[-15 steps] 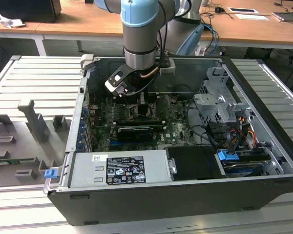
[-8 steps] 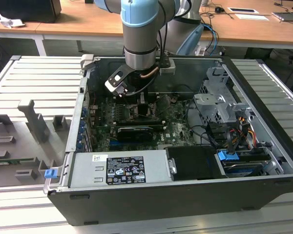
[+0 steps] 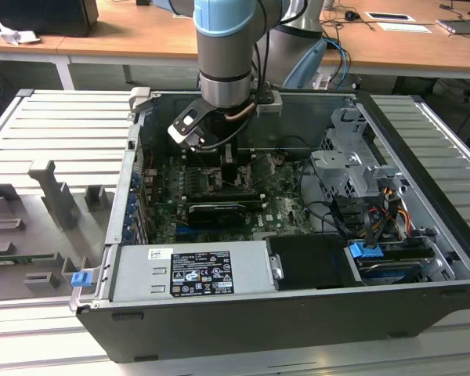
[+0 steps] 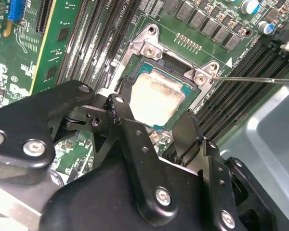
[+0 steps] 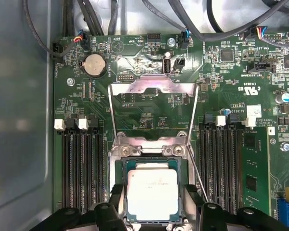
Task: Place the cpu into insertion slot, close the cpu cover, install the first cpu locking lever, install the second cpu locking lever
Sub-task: 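Place the cpu into insertion slot, then close the cpu cover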
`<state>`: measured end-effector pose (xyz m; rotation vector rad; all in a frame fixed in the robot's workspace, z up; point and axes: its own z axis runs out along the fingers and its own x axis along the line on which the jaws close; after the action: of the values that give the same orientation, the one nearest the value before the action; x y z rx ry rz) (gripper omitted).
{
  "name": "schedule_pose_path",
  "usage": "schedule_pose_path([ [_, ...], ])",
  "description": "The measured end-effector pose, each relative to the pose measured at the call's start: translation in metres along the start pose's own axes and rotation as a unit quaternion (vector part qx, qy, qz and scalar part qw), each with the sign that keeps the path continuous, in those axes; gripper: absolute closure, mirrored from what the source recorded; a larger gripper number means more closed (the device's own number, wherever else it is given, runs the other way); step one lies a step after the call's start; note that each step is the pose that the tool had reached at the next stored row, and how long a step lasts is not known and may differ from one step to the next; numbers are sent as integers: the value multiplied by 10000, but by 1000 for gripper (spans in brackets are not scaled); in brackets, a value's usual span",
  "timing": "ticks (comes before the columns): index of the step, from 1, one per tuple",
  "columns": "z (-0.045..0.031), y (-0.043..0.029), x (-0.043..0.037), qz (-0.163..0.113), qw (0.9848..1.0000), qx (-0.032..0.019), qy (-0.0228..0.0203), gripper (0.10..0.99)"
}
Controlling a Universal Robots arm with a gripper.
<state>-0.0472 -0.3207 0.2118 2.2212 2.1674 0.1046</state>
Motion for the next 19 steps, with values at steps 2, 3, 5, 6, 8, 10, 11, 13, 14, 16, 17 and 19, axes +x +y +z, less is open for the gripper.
schedule_pose_path([
  [2,-12,2,1,0,10000,3,1,565],
  [3,-13,2,1,0,10000,3,1,627],
  [5,-19,2,0,0,10000,4,0,749],
  [6,-22,2,0,0,10000,4,-1,808],
  [8,-26,2,1,0,10000,4,-1,871],
  [10,-37,3,1,0,10000,4,0,980],
  [11,-43,4,1,0,10000,4,0,980],
  [13,-52,4,1,0,10000,5,-1,980],
  [14,-55,4,2,0,10000,4,0,980],
  [16,-66,5,1,0,10000,5,-1,980],
  [17,-68,6,2,0,10000,4,0,980],
  [19,-68,25,2,0,10000,23,0,980],
])
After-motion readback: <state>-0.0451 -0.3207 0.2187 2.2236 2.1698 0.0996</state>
